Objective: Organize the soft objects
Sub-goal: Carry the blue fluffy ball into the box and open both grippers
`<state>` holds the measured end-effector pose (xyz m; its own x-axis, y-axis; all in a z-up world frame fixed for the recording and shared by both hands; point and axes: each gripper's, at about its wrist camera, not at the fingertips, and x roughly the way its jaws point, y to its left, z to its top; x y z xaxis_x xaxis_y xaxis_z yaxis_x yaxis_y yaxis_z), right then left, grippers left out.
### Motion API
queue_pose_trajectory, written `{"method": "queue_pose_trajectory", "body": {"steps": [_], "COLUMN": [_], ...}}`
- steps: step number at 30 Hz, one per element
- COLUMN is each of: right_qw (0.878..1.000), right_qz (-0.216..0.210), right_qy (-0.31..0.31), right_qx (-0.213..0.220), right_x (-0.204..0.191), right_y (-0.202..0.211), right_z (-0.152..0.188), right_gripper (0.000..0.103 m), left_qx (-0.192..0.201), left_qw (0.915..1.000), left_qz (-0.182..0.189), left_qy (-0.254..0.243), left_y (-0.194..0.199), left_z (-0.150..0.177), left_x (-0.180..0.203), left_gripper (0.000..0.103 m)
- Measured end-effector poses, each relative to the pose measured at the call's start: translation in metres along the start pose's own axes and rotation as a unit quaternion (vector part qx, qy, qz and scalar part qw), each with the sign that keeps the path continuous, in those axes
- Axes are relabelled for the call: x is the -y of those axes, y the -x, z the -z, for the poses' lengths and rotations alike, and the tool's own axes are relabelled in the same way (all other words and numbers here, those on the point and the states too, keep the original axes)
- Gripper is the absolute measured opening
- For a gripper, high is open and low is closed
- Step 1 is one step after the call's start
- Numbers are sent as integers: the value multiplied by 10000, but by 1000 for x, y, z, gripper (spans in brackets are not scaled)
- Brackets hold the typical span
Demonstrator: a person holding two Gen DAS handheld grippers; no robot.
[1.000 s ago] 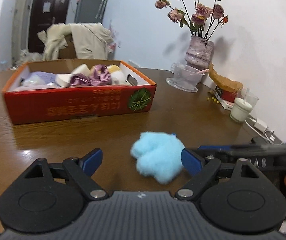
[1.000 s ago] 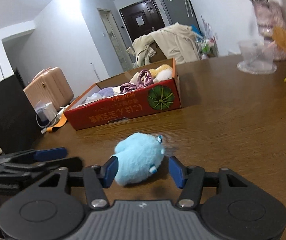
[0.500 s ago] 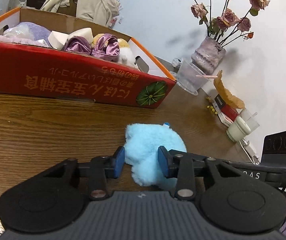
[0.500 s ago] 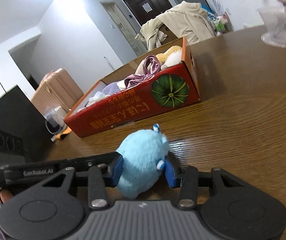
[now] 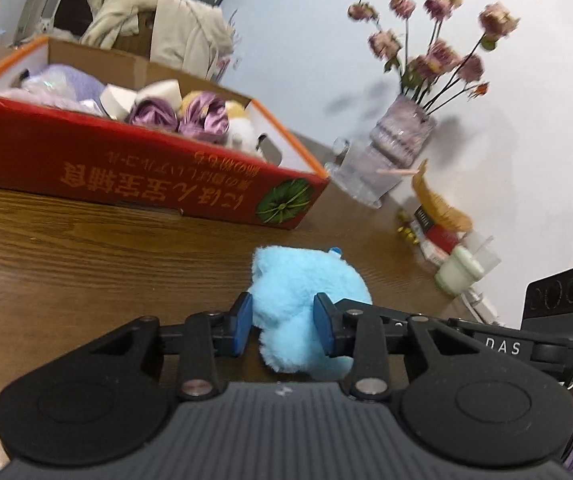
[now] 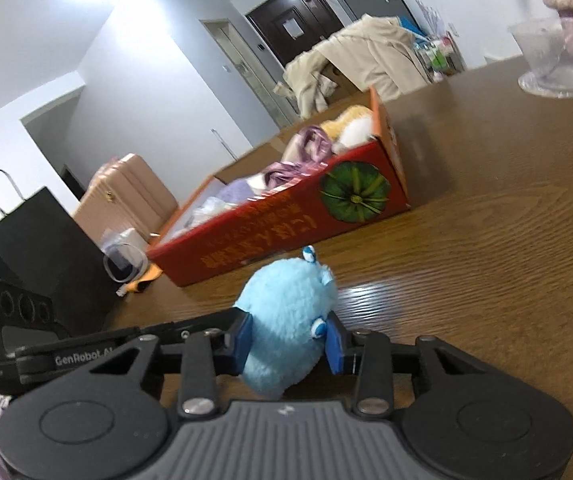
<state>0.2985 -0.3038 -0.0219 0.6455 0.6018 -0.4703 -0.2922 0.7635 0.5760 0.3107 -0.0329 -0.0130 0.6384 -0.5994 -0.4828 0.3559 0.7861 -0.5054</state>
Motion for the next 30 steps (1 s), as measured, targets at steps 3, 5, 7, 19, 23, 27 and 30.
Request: {"method": "queue_pose_trajectory", "body": {"steps": [3,5,7,19,23,27,30], "right_qw": [9999,9998,9992,9909,9908,9859,9872], "right_qz": [-72,-119,-217,-147,121,412,145], "right_qy": [67,162,323,1336,1239,1207,859], "right_qx": [19,56,114,8,-539,-1087,-1338], "right_x": [-16,-28,-42,-86,-70,-47,-38], "right_y": [4,3,-2,-154,-232,-299,-303], "right_z": [1,-5,-20,-203,-231,-225,-223], "right_gripper": [36,36,36,36,36,30,29], "left_qx": [155,289,488,952,504,-102,-178], "left_qw": [9999,9996,9988,9926,9918,9842,9806], "left_qz": [-17,-62,-72,-755,-1135,-1756,-1952], "left_qy": [9,-20,-33,-73,299,222,-19], "left_y": [20,30,41,-8,-60,-103,-104], "left_z": [0,-7,-22,-208,-238,-241,-236], "left_x": [2,2,0,-75,-125,-148,-146], "left_gripper": [34,34,33,33,33,15,14]}}
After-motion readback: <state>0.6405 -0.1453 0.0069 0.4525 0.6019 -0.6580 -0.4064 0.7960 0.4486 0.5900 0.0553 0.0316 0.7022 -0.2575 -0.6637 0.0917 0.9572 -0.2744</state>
